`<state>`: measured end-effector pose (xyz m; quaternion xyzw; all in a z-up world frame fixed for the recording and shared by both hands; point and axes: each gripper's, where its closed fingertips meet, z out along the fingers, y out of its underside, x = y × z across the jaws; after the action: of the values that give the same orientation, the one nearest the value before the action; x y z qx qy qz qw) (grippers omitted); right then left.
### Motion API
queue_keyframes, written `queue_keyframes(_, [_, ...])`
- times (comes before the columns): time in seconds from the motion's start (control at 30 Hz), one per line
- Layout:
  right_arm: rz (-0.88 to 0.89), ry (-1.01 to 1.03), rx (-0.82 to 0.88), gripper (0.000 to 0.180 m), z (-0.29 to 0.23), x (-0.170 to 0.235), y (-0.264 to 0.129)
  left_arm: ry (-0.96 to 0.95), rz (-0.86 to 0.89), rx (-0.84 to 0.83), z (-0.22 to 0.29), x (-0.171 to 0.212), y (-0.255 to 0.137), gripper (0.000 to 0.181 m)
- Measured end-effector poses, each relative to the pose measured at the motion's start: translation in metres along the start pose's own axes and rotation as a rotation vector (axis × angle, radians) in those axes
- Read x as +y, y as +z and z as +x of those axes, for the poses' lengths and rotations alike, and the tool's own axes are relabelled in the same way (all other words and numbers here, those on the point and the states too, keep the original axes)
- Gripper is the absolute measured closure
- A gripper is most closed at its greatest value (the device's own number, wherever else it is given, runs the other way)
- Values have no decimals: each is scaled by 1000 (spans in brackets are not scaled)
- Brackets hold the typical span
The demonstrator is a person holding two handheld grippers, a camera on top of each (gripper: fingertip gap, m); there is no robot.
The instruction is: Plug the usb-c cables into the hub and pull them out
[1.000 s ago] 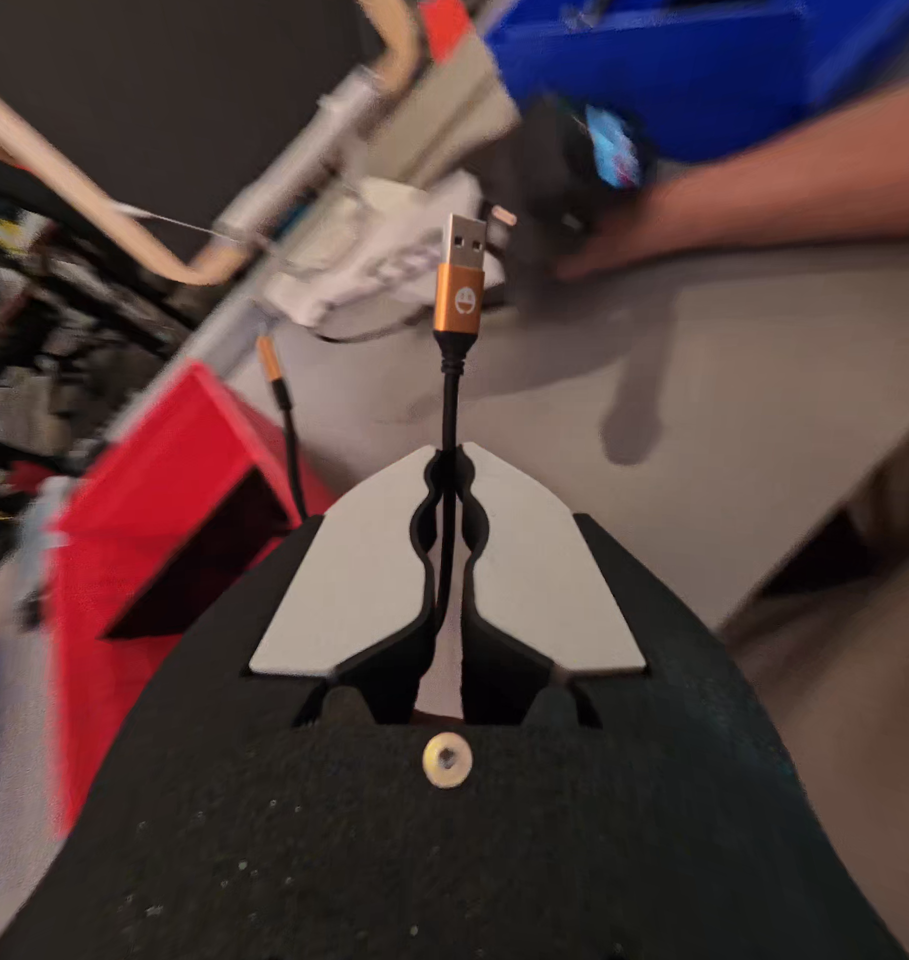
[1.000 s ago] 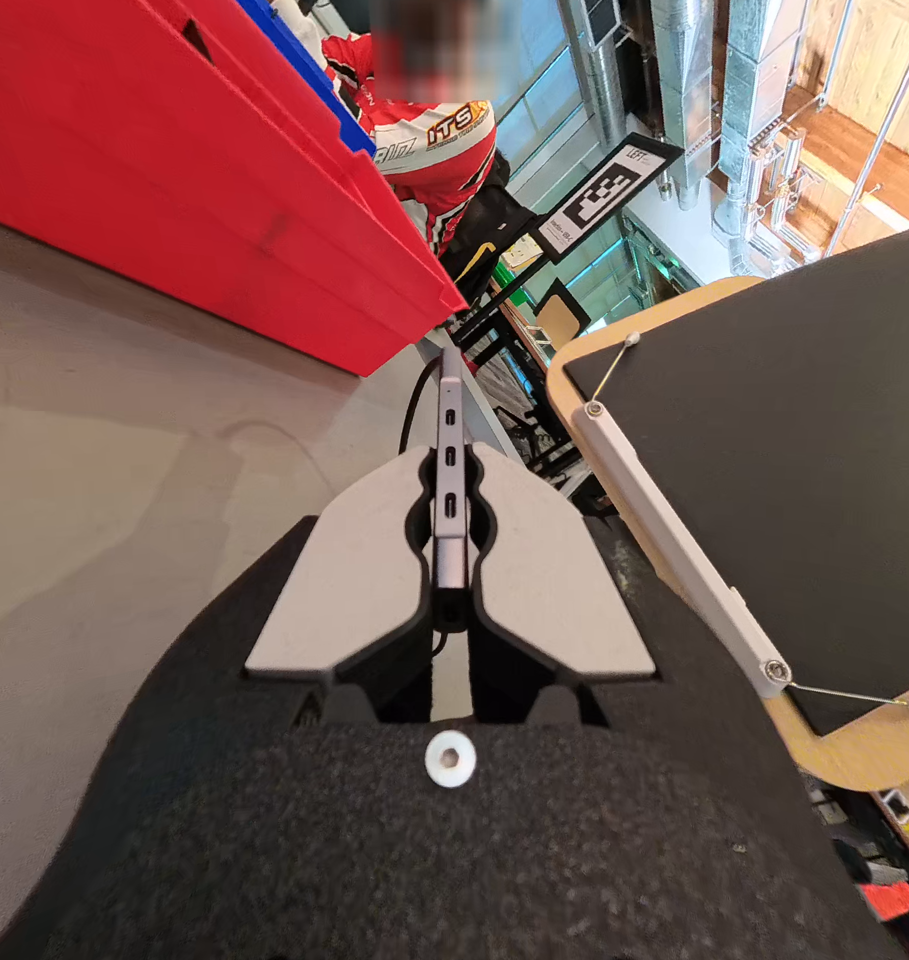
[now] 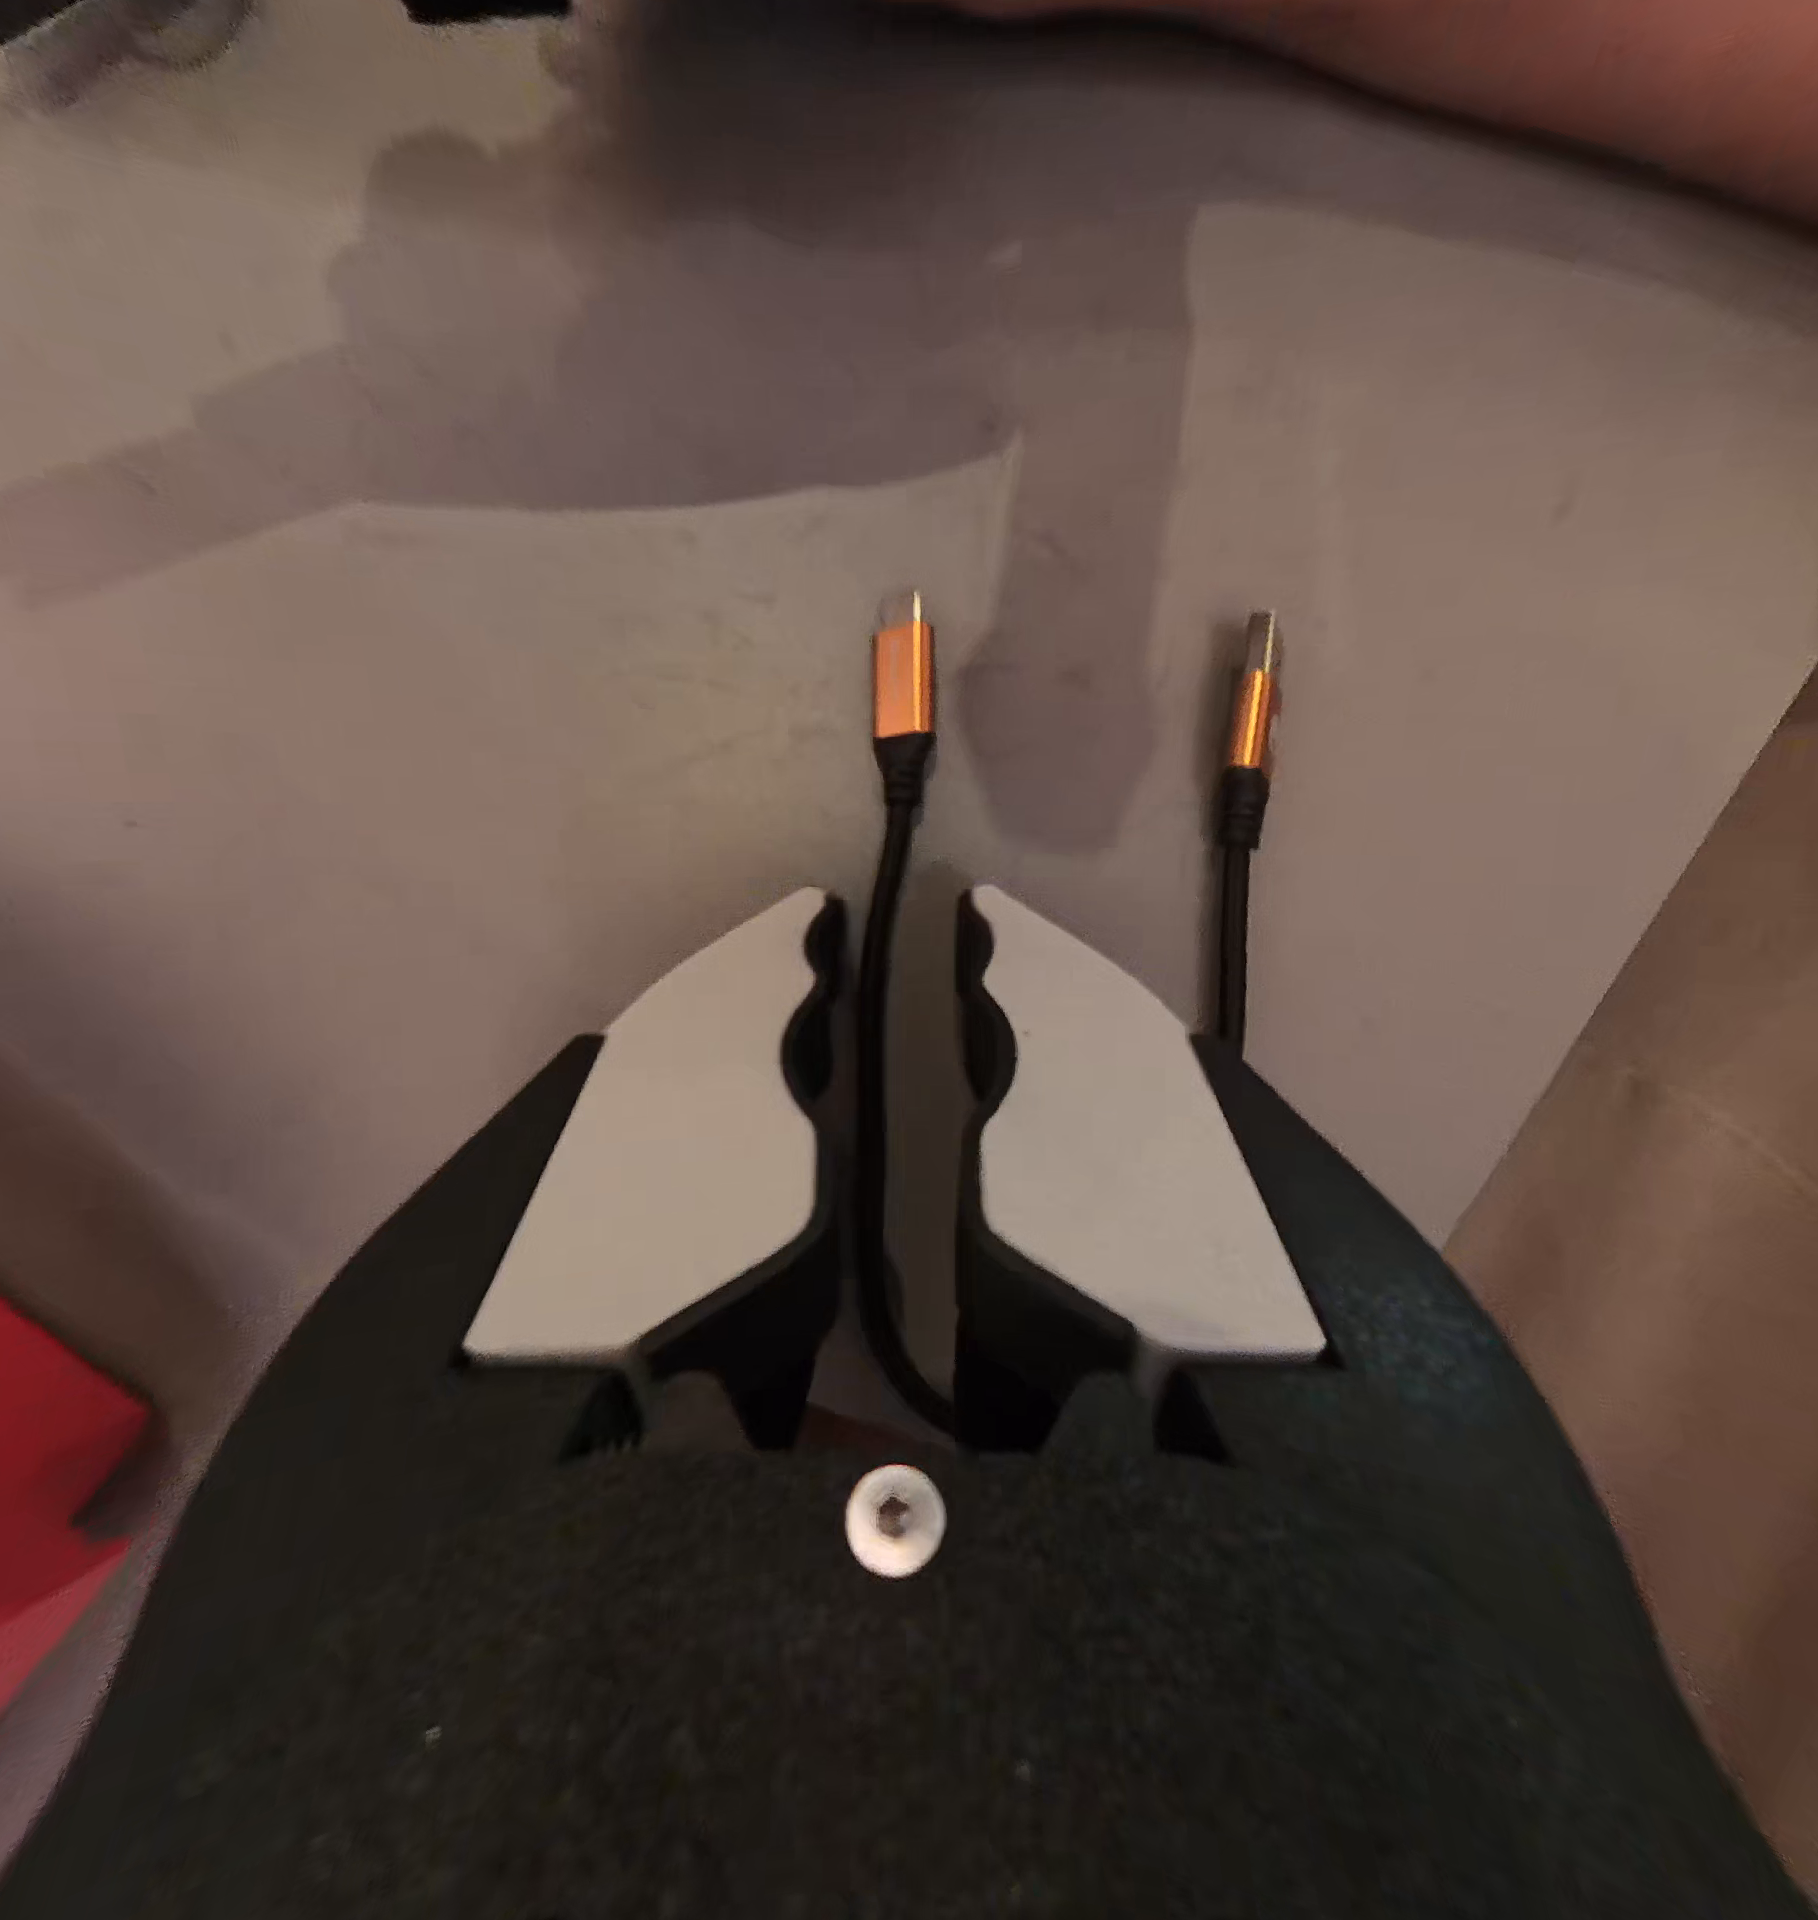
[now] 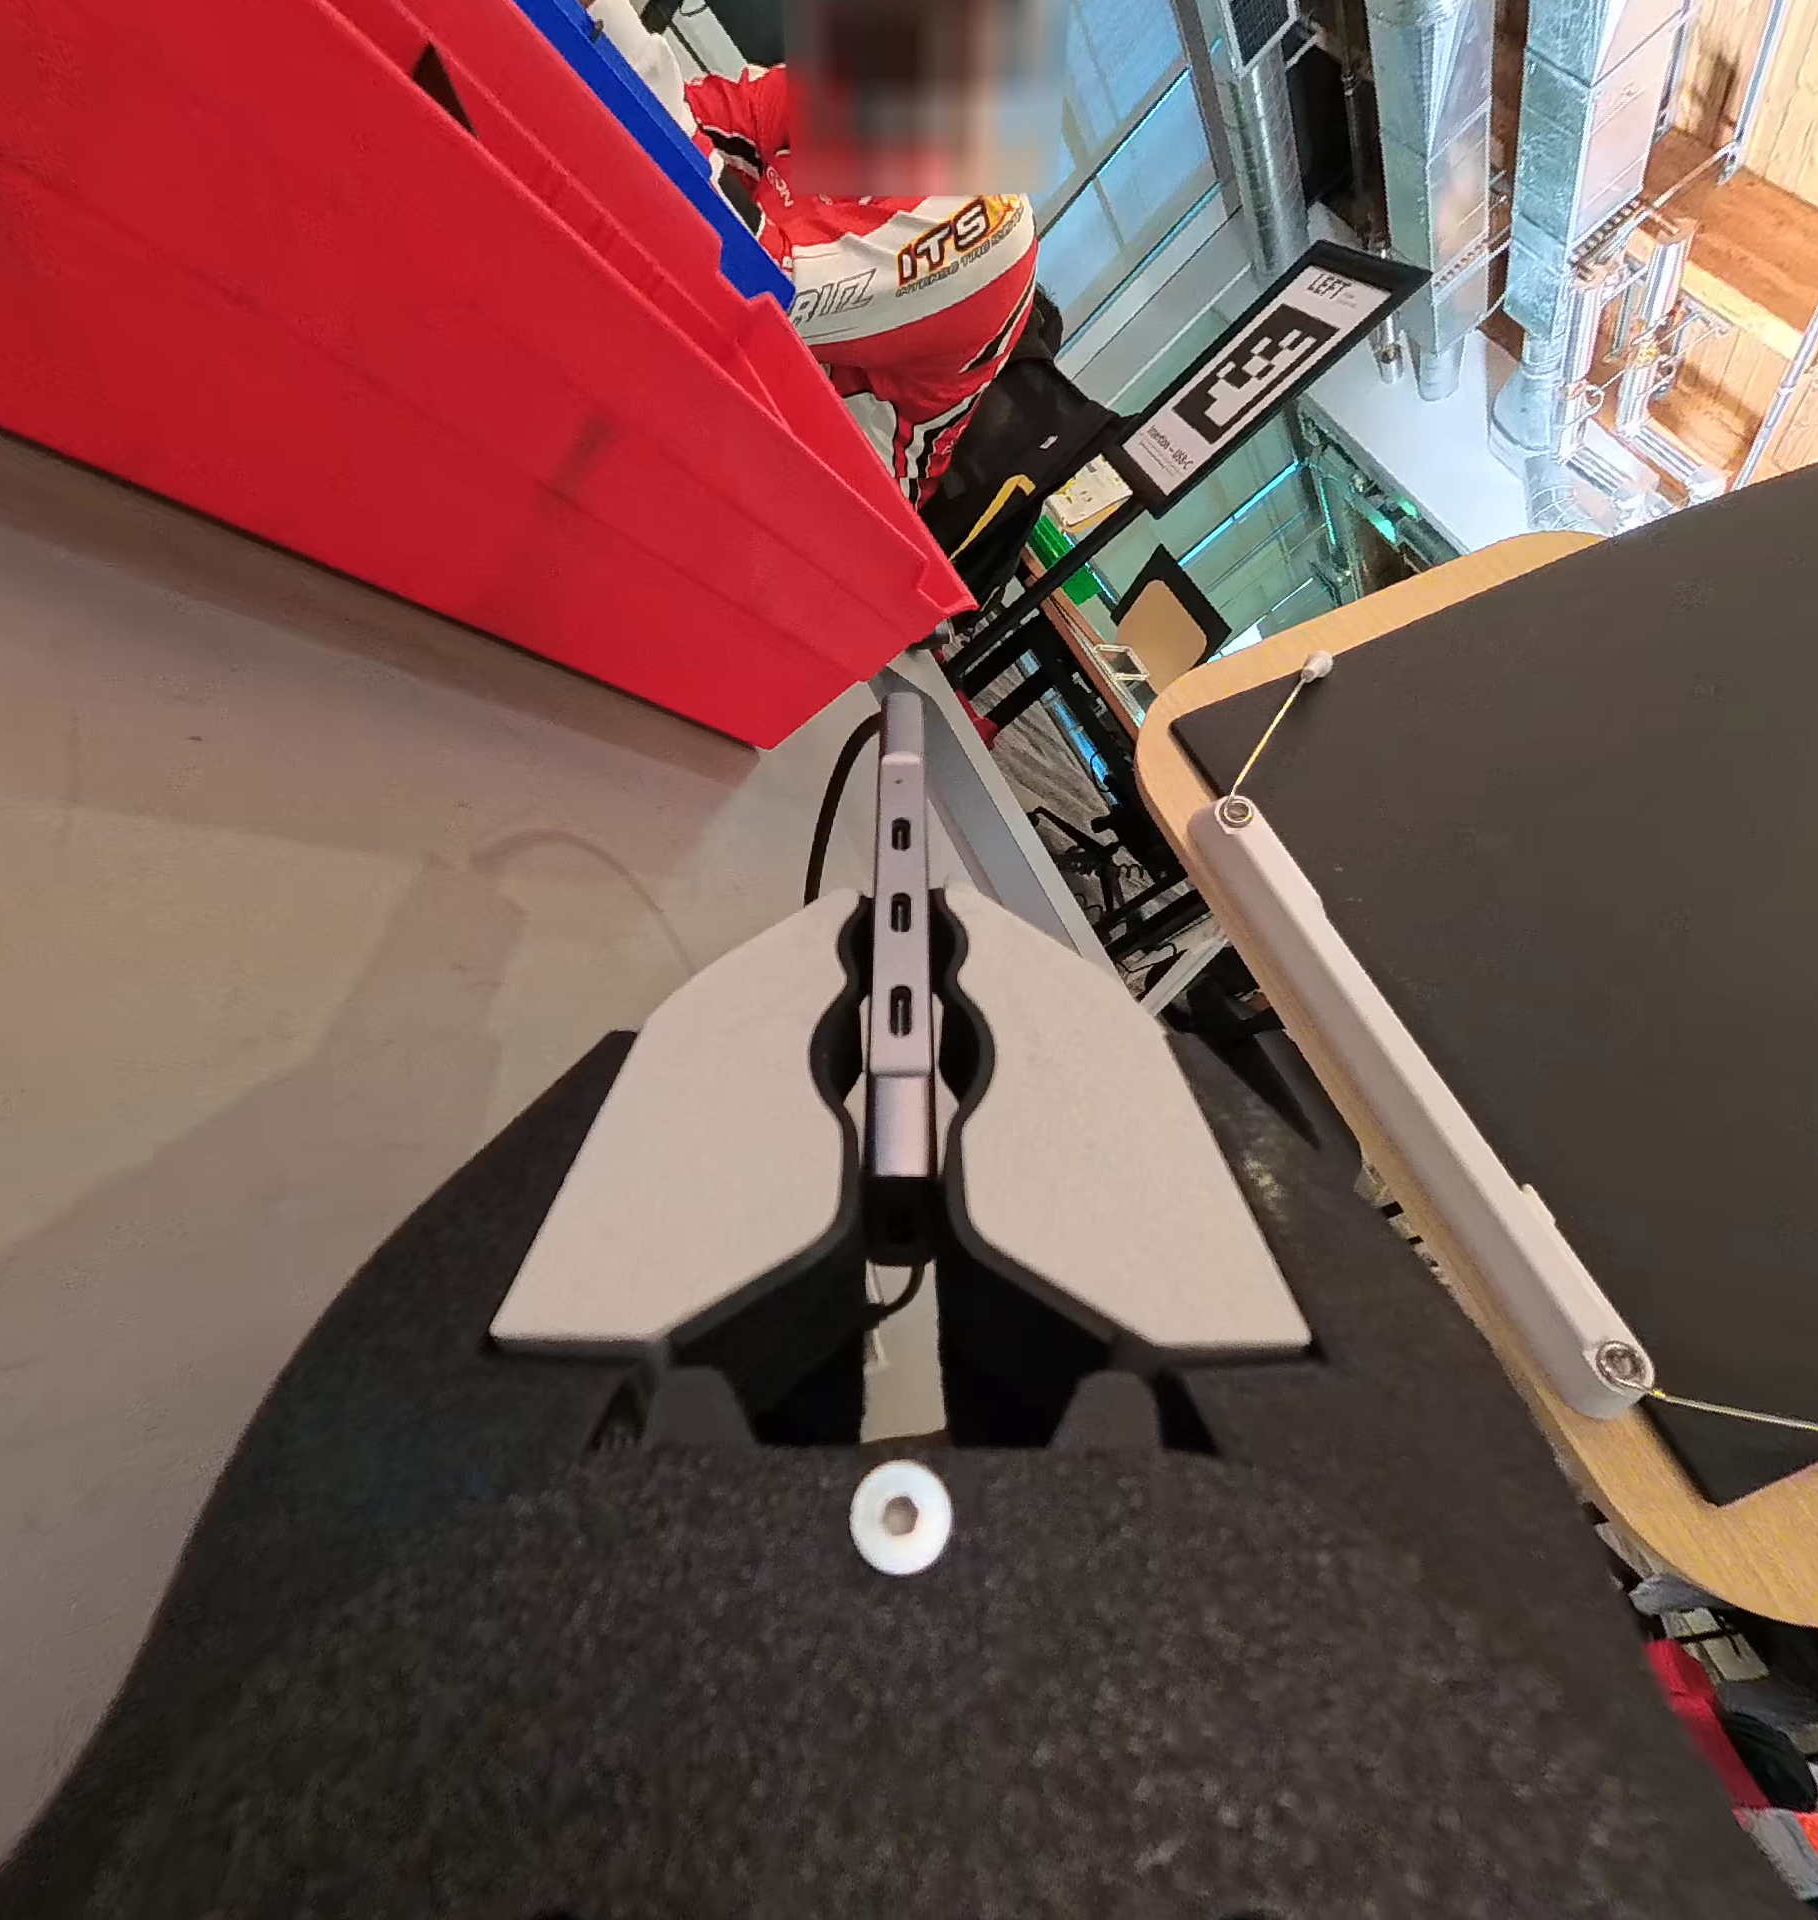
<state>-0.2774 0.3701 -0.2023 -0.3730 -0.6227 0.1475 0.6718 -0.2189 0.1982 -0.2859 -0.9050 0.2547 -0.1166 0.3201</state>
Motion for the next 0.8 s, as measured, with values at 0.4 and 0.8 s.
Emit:
queue_keyframes(0.4, [-4, -133, 1, 170, -10, -5, 0, 144, 64, -242, -48, -33, -34, 178])
queue_keyframes(0.8, [-95, -405, 70, 170, -18, -4, 2, 138, -125, -367, -113, -80, -44, 178])
